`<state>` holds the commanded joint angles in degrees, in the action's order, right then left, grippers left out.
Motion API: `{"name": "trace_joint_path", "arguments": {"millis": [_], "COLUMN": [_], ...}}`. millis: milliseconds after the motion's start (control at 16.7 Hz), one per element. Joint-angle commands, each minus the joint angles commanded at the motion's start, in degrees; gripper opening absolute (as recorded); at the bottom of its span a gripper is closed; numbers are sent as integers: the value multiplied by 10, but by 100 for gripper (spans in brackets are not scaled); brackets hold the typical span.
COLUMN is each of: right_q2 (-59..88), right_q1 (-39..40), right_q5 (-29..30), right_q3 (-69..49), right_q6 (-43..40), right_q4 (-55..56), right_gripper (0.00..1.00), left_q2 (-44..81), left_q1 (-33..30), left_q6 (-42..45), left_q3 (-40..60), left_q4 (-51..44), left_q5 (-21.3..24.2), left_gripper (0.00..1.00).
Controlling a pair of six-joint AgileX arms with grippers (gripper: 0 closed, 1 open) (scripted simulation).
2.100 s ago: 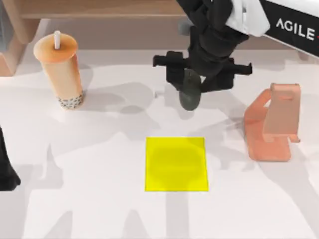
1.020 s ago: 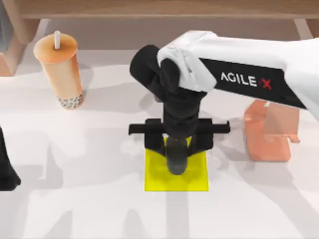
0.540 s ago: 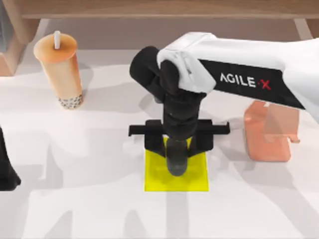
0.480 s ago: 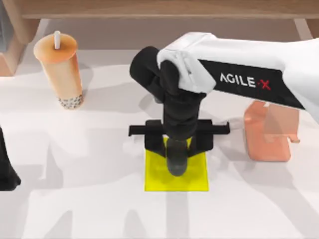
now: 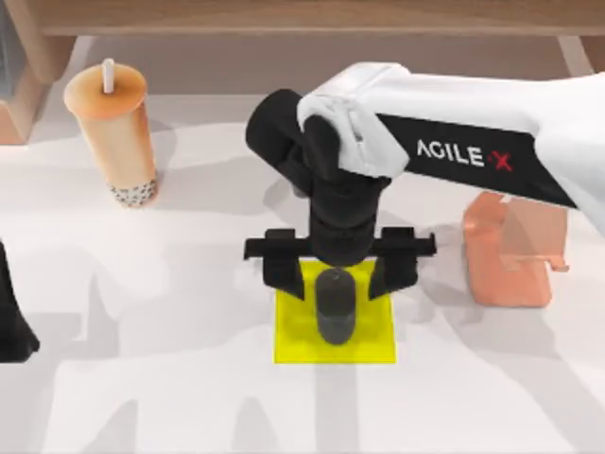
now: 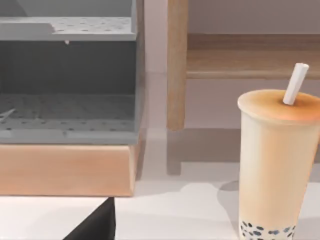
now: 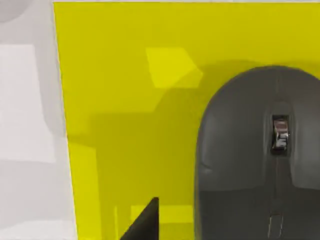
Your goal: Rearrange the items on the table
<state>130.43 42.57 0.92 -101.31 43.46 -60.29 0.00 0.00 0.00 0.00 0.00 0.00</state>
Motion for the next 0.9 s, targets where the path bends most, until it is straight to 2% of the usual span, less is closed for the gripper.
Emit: {"name": "trace_joint_path", "arguments": {"millis": [600,900], "right_q2": [-1,-58], "right_q1": [-1,-62], "right_q5": [0,1], "right_q3": [0,-43], "right_q6": [0,-84], "right_q4": [0,13], "right_gripper": [100,100], "left_q2": [0,0], "left_q1": [0,0], "left_q6": [0,0], "left_q3": [0,0], "left_q4": [0,0], "left_q5": [0,0], "left_gripper": [100,100]}}
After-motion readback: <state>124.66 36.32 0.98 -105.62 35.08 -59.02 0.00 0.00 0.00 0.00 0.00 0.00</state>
